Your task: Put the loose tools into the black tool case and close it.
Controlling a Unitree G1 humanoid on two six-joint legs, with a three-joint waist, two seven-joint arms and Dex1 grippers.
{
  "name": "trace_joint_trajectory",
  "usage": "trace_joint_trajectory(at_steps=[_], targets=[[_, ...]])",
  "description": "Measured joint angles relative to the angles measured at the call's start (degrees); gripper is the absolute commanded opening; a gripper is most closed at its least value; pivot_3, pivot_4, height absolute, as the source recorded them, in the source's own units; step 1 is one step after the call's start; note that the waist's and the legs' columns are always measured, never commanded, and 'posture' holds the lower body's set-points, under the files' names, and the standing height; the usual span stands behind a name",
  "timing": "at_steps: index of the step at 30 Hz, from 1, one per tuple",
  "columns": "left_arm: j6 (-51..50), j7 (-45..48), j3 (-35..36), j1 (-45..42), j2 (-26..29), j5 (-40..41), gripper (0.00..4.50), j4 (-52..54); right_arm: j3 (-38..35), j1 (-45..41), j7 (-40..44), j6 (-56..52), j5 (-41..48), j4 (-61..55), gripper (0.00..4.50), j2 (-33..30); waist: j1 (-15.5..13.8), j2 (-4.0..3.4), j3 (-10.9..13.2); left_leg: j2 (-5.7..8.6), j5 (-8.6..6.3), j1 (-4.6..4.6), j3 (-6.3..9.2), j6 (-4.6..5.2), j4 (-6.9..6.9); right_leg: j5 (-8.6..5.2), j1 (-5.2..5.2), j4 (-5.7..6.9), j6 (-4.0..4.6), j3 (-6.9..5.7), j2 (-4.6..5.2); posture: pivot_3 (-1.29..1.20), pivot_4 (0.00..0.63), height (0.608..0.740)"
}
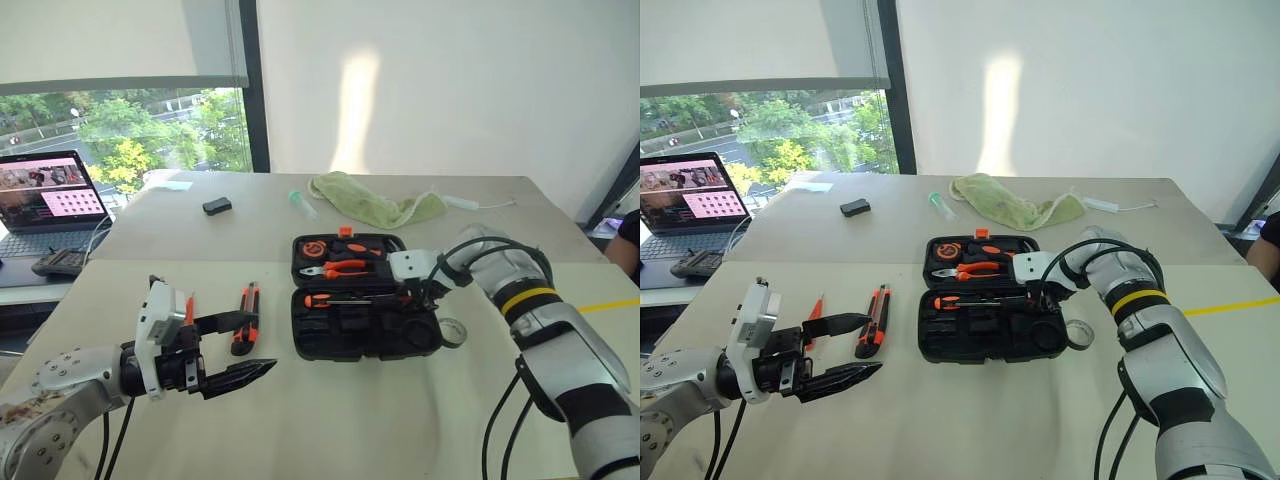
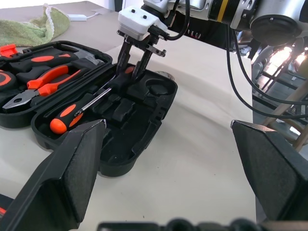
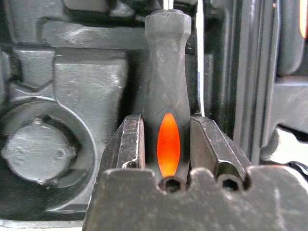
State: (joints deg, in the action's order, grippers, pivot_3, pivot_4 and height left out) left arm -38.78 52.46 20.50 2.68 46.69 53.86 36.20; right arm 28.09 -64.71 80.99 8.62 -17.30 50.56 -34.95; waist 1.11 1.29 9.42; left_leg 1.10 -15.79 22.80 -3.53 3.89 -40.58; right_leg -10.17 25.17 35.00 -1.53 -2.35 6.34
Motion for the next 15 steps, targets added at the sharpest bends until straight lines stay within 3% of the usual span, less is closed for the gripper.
trace_joint_trajectory(at_steps=[8, 10, 14, 15], targets=[[1.3, 0.5, -0.1, 1.3, 0.0, -0.8, 4.50, -0.3, -1.4, 1.9, 1.2, -2.6, 0.0, -5.1, 1.00, 0.0, 0.0, 0.00, 0.0, 0.02, 0.05, -0.01, -0.02, -0.13, 0.49, -0.05, 0.15, -0.11, 0.07, 0.00, 0.04, 0.00, 0.150, 0.740], [1.3, 0.4, -0.3, 1.1, 0.0, -0.8, 4.50, -0.3, -1.6, 1.9, 1.0, -2.6, -0.1, -4.8, 2.00, 0.3, 0.1, 0.00, 0.0, 0.00, 0.08, -0.05, -0.02, -0.18, 0.52, -0.07, 0.13, -0.10, 0.12, -0.01, 0.03, 0.00, 0.150, 0.740], [1.3, 0.3, -0.5, 0.5, 0.0, -0.8, 4.50, -0.3, -2.4, 1.8, 0.9, -2.7, 0.1, -4.2, 3.20, 0.8, 0.1, 0.00, 0.0, -0.04, 0.12, -0.14, -0.01, -0.24, 0.55, -0.11, 0.09, -0.04, 0.17, -0.01, -0.01, 0.00, 0.150, 0.740], [1.3, 0.4, -0.5, 0.5, 0.0, -0.8, 4.50, -0.3, -3.1, 1.8, 1.0, -2.7, 0.4, -4.7, 3.20, 0.5, 0.1, 0.01, 0.0, -0.06, 0.12, -0.19, -0.01, -0.24, 0.57, -0.11, 0.05, -0.04, 0.18, -0.01, -0.03, 0.00, 0.150, 0.740]])
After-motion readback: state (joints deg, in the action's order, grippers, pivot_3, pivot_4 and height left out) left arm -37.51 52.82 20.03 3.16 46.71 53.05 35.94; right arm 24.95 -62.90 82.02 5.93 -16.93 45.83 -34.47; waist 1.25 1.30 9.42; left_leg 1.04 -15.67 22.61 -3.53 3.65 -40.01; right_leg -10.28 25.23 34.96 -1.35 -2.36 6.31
